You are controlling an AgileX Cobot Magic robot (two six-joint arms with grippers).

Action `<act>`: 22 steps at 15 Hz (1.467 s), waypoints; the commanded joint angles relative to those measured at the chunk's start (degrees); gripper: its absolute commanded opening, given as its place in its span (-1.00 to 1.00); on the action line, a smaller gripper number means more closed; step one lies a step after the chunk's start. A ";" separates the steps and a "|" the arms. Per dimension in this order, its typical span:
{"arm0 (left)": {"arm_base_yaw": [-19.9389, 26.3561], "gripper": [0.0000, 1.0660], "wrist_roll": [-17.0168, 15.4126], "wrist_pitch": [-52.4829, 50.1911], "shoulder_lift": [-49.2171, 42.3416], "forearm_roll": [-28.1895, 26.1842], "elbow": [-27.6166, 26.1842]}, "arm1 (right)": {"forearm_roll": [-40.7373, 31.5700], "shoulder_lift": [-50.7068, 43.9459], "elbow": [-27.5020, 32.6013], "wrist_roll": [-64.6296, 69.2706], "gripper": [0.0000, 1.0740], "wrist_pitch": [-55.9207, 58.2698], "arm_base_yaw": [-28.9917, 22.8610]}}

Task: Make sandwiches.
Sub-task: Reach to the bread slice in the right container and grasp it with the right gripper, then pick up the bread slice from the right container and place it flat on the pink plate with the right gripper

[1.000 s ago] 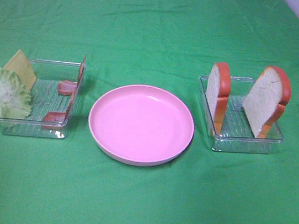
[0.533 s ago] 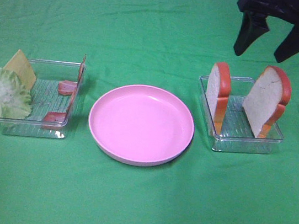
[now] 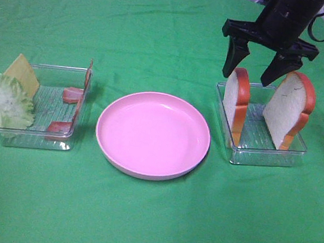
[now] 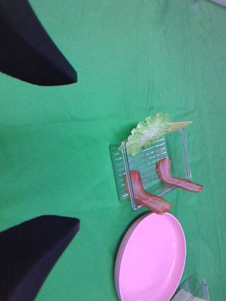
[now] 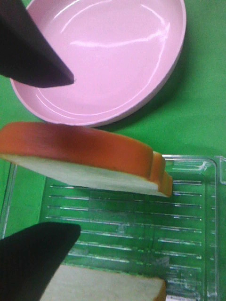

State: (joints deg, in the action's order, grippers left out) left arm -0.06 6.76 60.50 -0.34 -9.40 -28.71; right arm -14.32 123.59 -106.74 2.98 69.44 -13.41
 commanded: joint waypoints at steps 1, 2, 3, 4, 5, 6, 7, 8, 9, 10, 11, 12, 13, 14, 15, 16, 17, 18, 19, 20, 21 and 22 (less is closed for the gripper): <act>0.11 0.36 0.06 -0.63 -1.15 -0.40 0.17 | 0.06 2.41 -0.23 0.17 0.34 4.07 -0.06; 0.11 0.36 0.06 -0.63 -1.15 -0.40 0.17 | 0.80 3.38 -0.23 0.17 0.23 4.07 -0.06; 0.11 0.36 0.06 -0.63 -1.15 -0.40 0.17 | 1.60 4.07 -0.23 0.63 0.08 4.30 -0.06; 0.11 0.36 0.06 -0.63 -1.15 -0.40 0.17 | 1.89 4.18 -0.23 0.74 -0.19 4.30 -0.06; 0.11 0.36 0.06 -0.63 -1.15 -0.40 0.17 | 1.66 4.18 -0.23 0.74 -0.50 4.30 -0.06; 0.11 0.36 0.06 -0.63 -1.15 -0.40 0.17 | 1.32 4.18 -0.23 0.74 -0.86 4.47 -0.06; 0.11 0.36 0.06 -0.63 -1.15 -0.40 0.17 | 1.15 4.13 -0.23 0.74 -1.00 4.47 -0.06; 0.11 0.36 0.06 -0.63 -1.15 -0.40 0.17 | 0.97 3.95 -0.23 0.80 -1.00 4.47 -0.06; 0.11 0.36 0.06 -0.63 -1.15 -0.40 0.17 | 0.97 3.27 -0.23 0.74 -1.00 4.47 -0.06; 0.11 0.36 0.06 -0.63 -1.15 -0.40 0.17 | 0.97 2.75 -0.23 0.74 -1.00 4.47 -0.06; 0.11 0.36 0.06 -0.63 -1.15 -0.40 0.17 | 1.15 0.63 -0.23 0.69 -1.00 4.47 -0.06; 0.11 0.36 0.06 -0.63 -1.15 -0.40 0.17 | 1.15 -0.11 -0.23 0.69 -1.00 4.47 -0.06; 0.11 0.36 0.06 -0.63 -1.15 -0.40 0.17 | 1.09 -3.44 -0.23 0.57 -1.00 4.47 -0.06; 0.11 0.36 0.06 -0.63 -1.15 -0.40 0.17 | 1.09 -4.70 -0.23 0.57 -1.00 4.47 -0.06; 0.11 0.36 0.06 -0.63 -1.15 -0.40 0.17 | -1.38 -8.94 -0.17 0.23 -1.00 4.47 -0.06; 0.11 0.36 0.06 -0.63 -1.15 -0.40 0.17 | -4.53 -10.77 -0.11 -0.63 -1.00 4.47 -0.06; 0.11 0.36 0.06 -0.63 -1.15 -0.40 0.17 | -9.17 -11.80 0.23 -2.35 -1.00 4.47 -0.06; 0.11 0.36 0.06 -0.63 -1.15 -0.40 0.17 | -14.21 -11.97 1.15 -4.41 -1.00 4.47 -0.06; 0.11 0.36 0.06 -0.63 -1.15 -0.40 0.17 | -16.62 -11.97 1.89 -5.56 -1.00 4.47 -0.06; 0.11 0.36 0.06 -0.63 -1.15 -0.40 0.17 | -22.69 -11.92 4.87 -8.02 -1.00 4.18 -0.06; 0.11 0.36 0.06 -0.63 -1.15 -0.40 0.17 | -28.59 -11.80 8.42 -11.06 -1.00 3.38 -0.06; 0.11 0.36 0.06 -0.63 -1.15 -0.40 0.17 | -33.58 -11.80 12.89 -14.27 -1.00 1.43 -0.06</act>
State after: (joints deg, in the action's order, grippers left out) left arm -0.06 6.76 60.50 -0.34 -9.40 -28.71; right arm -45.44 111.78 -94.71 -9.28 69.56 -13.41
